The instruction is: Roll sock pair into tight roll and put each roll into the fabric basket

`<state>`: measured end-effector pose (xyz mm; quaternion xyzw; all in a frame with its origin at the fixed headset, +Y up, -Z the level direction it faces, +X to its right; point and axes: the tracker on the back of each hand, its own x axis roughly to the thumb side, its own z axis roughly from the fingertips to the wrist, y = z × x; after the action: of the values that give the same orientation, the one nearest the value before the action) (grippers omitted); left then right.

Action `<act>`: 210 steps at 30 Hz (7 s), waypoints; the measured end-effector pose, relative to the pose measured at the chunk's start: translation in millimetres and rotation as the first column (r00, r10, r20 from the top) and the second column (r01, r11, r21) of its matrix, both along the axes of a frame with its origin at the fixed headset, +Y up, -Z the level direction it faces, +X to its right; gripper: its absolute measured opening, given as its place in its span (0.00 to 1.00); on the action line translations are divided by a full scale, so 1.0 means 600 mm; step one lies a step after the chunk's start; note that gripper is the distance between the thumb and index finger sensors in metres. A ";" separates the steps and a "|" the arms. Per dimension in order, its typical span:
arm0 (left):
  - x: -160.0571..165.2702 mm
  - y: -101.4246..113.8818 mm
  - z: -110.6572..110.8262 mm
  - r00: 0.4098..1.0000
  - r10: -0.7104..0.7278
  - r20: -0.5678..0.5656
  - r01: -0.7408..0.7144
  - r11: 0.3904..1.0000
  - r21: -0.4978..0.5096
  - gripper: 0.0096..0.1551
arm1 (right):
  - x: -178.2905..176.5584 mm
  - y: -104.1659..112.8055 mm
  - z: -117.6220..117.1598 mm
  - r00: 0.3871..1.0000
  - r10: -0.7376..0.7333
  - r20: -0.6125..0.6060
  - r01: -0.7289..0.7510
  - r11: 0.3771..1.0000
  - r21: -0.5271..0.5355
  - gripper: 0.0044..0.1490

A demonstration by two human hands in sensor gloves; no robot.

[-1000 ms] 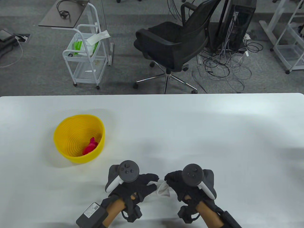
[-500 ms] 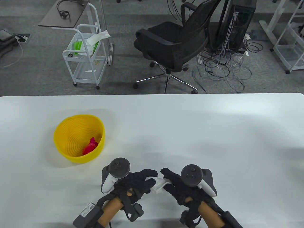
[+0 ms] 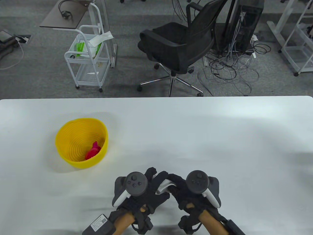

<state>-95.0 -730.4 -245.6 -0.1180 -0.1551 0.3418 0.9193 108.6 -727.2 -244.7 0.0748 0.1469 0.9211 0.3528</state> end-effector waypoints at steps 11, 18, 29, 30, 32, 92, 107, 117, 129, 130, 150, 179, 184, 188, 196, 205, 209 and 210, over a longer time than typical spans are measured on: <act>-0.011 0.002 -0.002 0.978 0.057 -0.200 -0.051 0.998 0.033 0.30 | -0.027 0.009 0.016 0.993 0.122 -0.004 -0.121 0.986 0.113 0.36; -0.035 0.004 -0.014 0.925 0.224 -0.306 -0.220 0.974 0.046 0.24 | -0.024 0.006 0.015 0.994 0.097 0.046 -0.101 0.991 0.085 0.33; -0.032 0.042 0.003 0.899 0.391 -0.199 -0.363 0.918 0.161 0.20 | 0.017 -0.030 -0.012 0.981 -0.093 0.172 0.132 0.964 -0.230 0.35; -0.032 0.040 0.003 0.899 0.397 -0.185 -0.372 0.915 0.160 0.20 | 0.019 -0.030 -0.012 0.972 -0.134 0.192 0.179 0.955 -0.237 0.33; -0.036 0.038 0.000 0.886 0.427 -0.180 -0.406 0.903 0.142 0.19 | 0.026 -0.026 -0.012 0.951 -0.201 0.235 0.254 0.940 -0.228 0.30; -0.135 0.077 -0.051 0.968 0.158 -0.193 -0.145 0.986 0.078 0.24 | 0.050 -0.024 -0.027 0.927 -0.373 0.043 0.373 0.900 -0.225 0.38; -0.279 0.140 -0.115 0.782 0.046 -0.621 0.100 0.975 0.198 0.24 | 0.077 -0.014 -0.036 0.968 -0.224 0.114 0.233 0.970 -0.072 0.37; -0.336 0.150 -0.178 0.665 -0.049 -0.745 0.232 0.962 0.145 0.24 | 0.062 -0.004 -0.030 0.965 -0.255 0.063 0.259 0.962 -0.081 0.37; -0.361 0.090 -0.213 0.612 -0.254 -0.749 0.299 0.951 -0.078 0.24 | 0.062 -0.011 -0.033 0.977 -0.198 0.076 0.204 0.975 -0.083 0.37; -0.360 0.087 -0.214 0.611 -0.269 -0.744 0.303 0.948 -0.094 0.24 | 0.062 -0.011 -0.033 0.978 -0.196 0.075 0.202 0.976 -0.085 0.37; -0.324 0.131 -0.107 0.848 0.075 -0.524 -0.006 0.991 0.133 0.38 | 0.081 -0.007 -0.036 0.985 -0.129 0.114 0.130 0.991 -0.008 0.42; -0.075 0.034 0.015 0.993 -0.071 -0.092 0.075 0.996 0.045 0.48 | 0.081 -0.009 -0.022 0.994 -0.109 0.002 0.109 0.994 -0.014 0.57; -0.076 0.017 0.014 0.993 -0.085 -0.081 0.086 0.996 0.005 0.49 | 0.076 -0.007 -0.019 0.998 -0.064 -0.005 0.064 0.998 0.024 0.57; -0.088 -0.001 0.010 0.995 -0.030 -0.092 0.023 0.997 -0.077 0.50 | 0.067 -0.007 -0.014 0.999 -0.033 -0.027 0.034 0.999 0.039 0.57; -0.109 -0.023 -0.001 0.992 0.029 -0.122 -0.049 0.985 -0.164 0.50 | 0.055 -0.011 -0.009 0.998 -0.009 -0.068 0.011 0.999 0.034 0.57; -0.102 -0.025 0.003 0.996 0.037 -0.083 -0.052 0.982 -0.181 0.50 | 0.051 -0.013 -0.008 0.997 -0.001 -0.078 0.003 1.000 0.022 0.57; -0.101 -0.025 0.005 0.996 0.048 -0.074 -0.061 0.979 -0.194 0.50 | 0.053 -0.012 -0.008 0.998 -0.004 -0.070 0.005 1.000 0.022 0.57; -0.101 -0.025 0.005 0.996 0.048 -0.072 -0.061 0.979 -0.195 0.50 | 0.053 -0.012 -0.008 0.998 -0.005 -0.069 0.006 1.000 0.021 0.57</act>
<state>-155.6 -745.4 -242.6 -0.1928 -0.0928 0.3845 0.8980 140.2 -734.4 -249.7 0.1106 0.1490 0.9185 0.3492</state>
